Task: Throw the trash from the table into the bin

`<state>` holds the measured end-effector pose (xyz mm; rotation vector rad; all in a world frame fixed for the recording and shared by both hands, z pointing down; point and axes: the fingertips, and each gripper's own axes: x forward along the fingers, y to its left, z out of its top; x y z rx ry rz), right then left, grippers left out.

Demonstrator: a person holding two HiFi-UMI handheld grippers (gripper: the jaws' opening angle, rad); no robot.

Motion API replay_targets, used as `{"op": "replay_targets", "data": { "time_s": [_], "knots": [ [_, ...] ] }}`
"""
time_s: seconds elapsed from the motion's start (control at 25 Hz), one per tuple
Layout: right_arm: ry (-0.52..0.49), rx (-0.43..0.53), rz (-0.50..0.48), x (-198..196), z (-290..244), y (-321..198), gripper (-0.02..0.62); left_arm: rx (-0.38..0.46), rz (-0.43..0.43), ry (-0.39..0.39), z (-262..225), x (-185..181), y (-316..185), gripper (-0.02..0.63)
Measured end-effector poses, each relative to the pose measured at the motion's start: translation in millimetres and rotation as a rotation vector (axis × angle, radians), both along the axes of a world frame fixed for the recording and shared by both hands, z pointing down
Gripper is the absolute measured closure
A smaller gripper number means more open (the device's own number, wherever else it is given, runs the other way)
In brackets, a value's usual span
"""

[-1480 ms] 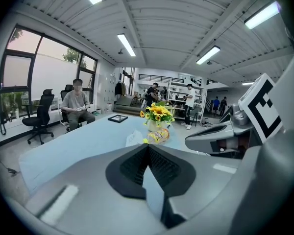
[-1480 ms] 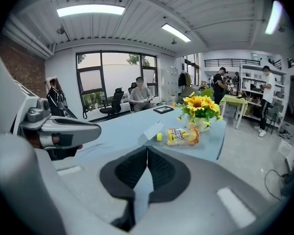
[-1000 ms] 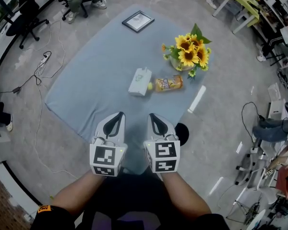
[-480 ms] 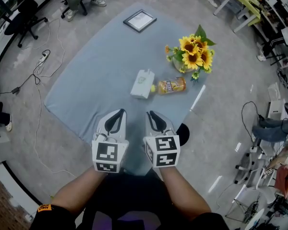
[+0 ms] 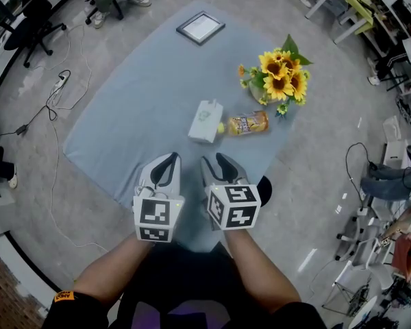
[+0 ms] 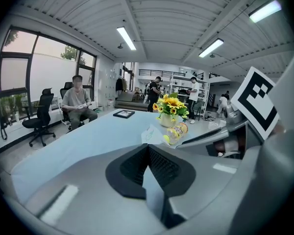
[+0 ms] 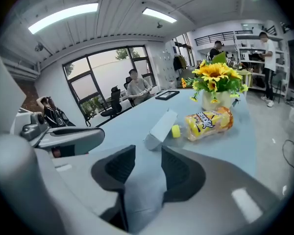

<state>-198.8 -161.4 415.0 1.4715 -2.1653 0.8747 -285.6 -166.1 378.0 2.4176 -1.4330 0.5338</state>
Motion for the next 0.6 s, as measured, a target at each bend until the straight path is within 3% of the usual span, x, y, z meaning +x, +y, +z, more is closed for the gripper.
{"op": "replay_targets", "data": {
  "time_s": [0.32,0.6],
  "knots": [
    [-0.117,-0.078,0.066,-1,17,-15,0.372,-0.008,0.0,-0.008,8,-6,-12,0.598],
    [-0.172,-0.115,0.111,-4,26,-30,0.353,-0.02,-0.01,-0.014,13,-15,-21,0.598]
  ]
}}
